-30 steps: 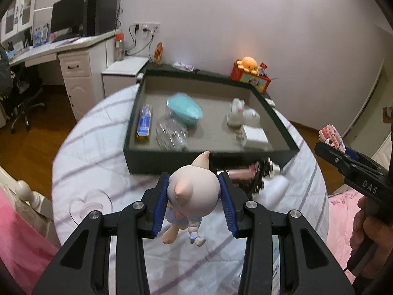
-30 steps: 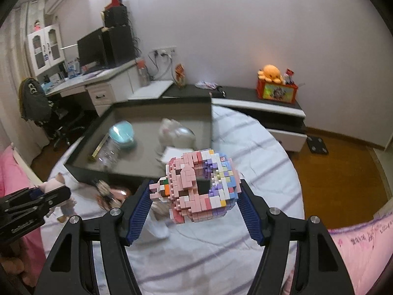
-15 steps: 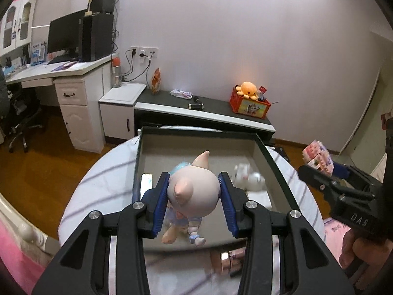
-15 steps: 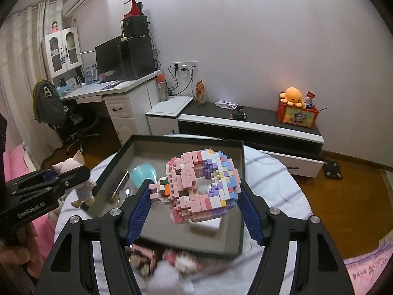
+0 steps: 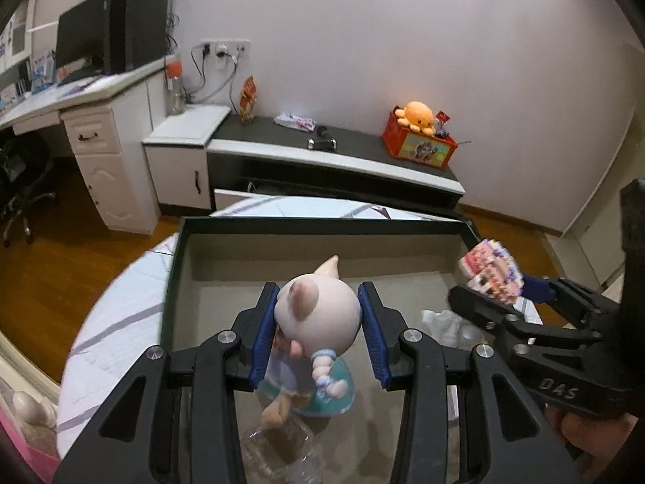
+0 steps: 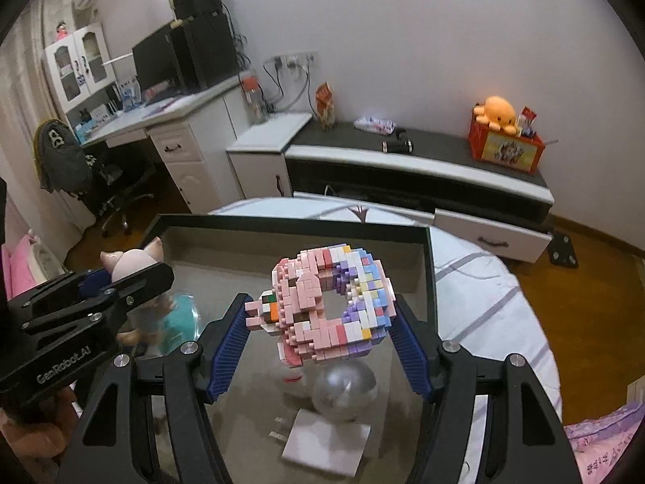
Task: Organize rigid objects
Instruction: 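Place doll in the tray with left gripper while right places block figure there, then open both grippers and pull them back from the tray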
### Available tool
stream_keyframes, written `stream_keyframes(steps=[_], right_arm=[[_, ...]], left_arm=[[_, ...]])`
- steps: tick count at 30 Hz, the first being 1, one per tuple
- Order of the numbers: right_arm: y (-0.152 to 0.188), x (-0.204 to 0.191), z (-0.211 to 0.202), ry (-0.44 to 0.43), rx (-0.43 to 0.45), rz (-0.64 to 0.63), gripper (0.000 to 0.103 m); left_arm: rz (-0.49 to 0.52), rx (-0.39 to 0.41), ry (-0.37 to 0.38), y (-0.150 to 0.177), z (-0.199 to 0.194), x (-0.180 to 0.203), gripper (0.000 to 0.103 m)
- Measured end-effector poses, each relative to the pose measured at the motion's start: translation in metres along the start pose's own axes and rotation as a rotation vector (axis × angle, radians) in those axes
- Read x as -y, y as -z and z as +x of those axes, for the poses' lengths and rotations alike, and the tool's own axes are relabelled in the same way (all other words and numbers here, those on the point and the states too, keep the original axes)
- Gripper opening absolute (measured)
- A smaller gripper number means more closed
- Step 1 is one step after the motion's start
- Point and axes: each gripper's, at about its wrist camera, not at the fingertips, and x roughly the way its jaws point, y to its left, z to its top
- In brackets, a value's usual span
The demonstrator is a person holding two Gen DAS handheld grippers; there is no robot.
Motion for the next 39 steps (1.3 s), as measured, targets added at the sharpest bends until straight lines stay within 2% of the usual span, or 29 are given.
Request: stream_keyframes(steps=[3, 5, 7, 8, 9, 11, 14, 15, 16, 23, 30, 35, 39], right_arm=[[0.001, 0.004, 0.014, -0.004, -0.032, 0.012, 0.069], [0.002, 0.006, 0.02, -0.004, -0.047, 0.016, 0.069], [0.004, 0.006, 0.023, -0.01, -0.062, 0.013, 0.07], [0.003, 0.005, 0.024, -0.013, -0.066, 0.012, 0.071], [0.004, 0.005, 0.023, -0.015, -0.064, 0.01, 0.082], [0.004, 0.002, 0.017, -0.011, -0.05, 0.003, 0.084], [0.007, -0.001, 0.005, 0.0, -0.035, 0.004, 0.091], [0.008, -0.002, 0.001, 0.008, -0.029, 0.006, 0.101], [0.009, -0.002, -0.004, 0.014, -0.021, 0.009, 0.103], [0.027, -0.006, -0.065, 0.019, 0.08, 0.049, 0.103], [0.059, -0.01, -0.131, 0.02, 0.161, 0.077, 0.103], [0.094, -0.011, -0.174, 0.027, 0.204, 0.089, 0.103], [0.117, -0.008, -0.191, 0.031, 0.212, 0.115, 0.103]], left_arm=[[0.019, -0.001, -0.015, 0.0, 0.005, 0.002, 0.038], [0.026, 0.004, -0.026, 0.001, 0.003, 0.0, 0.042], [0.03, 0.011, -0.041, 0.002, -0.001, 0.0, 0.051], [0.03, 0.022, -0.047, 0.003, -0.006, 0.0, 0.064], [0.03, 0.035, -0.053, 0.004, -0.01, -0.001, 0.079], [0.032, 0.073, -0.071, 0.007, -0.023, -0.001, 0.093], [0.048, 0.111, -0.091, 0.012, -0.044, 0.002, 0.103], [0.053, 0.119, -0.097, 0.013, -0.05, 0.003, 0.103], [0.059, 0.128, -0.107, 0.015, -0.058, 0.004, 0.103], [0.074, 0.194, -0.149, 0.037, -0.12, 0.016, 0.103], [0.058, 0.234, -0.146, 0.068, -0.173, 0.026, 0.103], [0.024, 0.229, -0.145, 0.097, -0.196, 0.02, 0.103], [-0.005, 0.208, -0.142, 0.121, -0.206, 0.017, 0.103]])
